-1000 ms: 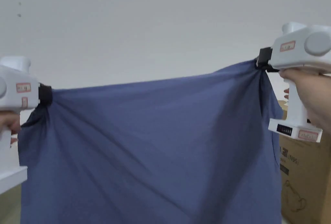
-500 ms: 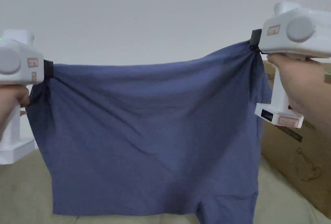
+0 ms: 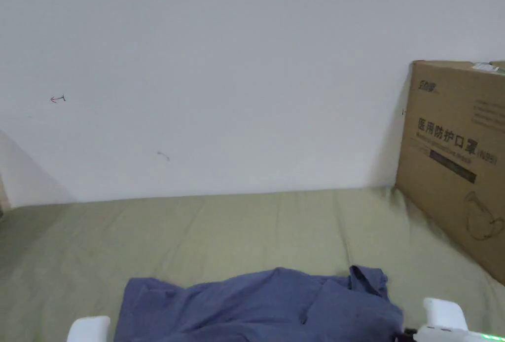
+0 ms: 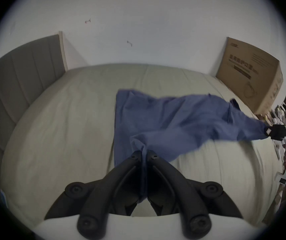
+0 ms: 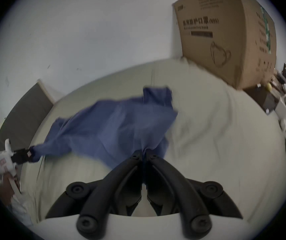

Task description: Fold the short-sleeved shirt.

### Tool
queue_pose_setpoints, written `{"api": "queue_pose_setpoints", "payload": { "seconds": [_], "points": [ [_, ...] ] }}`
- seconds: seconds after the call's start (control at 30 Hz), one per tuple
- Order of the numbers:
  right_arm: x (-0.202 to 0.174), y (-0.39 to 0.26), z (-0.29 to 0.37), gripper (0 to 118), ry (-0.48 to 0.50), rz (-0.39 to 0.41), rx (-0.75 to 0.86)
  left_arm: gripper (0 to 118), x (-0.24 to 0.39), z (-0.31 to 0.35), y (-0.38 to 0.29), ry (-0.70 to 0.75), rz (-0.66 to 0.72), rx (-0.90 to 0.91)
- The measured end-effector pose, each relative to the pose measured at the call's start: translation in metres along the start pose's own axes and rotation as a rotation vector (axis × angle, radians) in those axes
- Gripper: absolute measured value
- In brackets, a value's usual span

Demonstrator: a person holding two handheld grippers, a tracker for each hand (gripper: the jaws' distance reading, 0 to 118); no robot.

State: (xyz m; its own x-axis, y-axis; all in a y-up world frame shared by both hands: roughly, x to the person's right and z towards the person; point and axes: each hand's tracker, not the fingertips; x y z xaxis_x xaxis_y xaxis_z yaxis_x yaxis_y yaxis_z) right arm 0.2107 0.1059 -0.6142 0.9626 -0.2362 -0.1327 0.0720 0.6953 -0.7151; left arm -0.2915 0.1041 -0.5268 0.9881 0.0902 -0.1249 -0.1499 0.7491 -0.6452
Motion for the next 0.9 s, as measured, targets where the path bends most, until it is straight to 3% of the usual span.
{"api": "queue_pose_setpoints", "payload": {
  "seconds": [0.23,0.47,0.63,0.83,0.9],
  "points": [
    [0.039,-0.119,0.131,2,0.071,0.022,-0.006,5,-0.019,0.113,-0.106,-0.028,-0.013,0.019],
    [0.072,-0.197,0.232,2,0.074,-0.091,-0.07,5,-0.033,0.21,-0.185,-0.049,-0.069,-0.013],
    [0.075,-0.225,0.25,2,0.047,-0.074,-0.126,5,-0.026,0.248,-0.226,-0.071,-0.137,-0.045],
    [0.08,-0.238,0.211,2,-0.028,-0.064,-0.249,6,-0.023,0.243,-0.249,-0.064,-0.187,-0.053],
    [0.074,-0.238,0.206,10,-0.054,-0.034,-0.232,13,-0.024,0.238,-0.252,-0.045,-0.176,-0.052]
  ]
}}
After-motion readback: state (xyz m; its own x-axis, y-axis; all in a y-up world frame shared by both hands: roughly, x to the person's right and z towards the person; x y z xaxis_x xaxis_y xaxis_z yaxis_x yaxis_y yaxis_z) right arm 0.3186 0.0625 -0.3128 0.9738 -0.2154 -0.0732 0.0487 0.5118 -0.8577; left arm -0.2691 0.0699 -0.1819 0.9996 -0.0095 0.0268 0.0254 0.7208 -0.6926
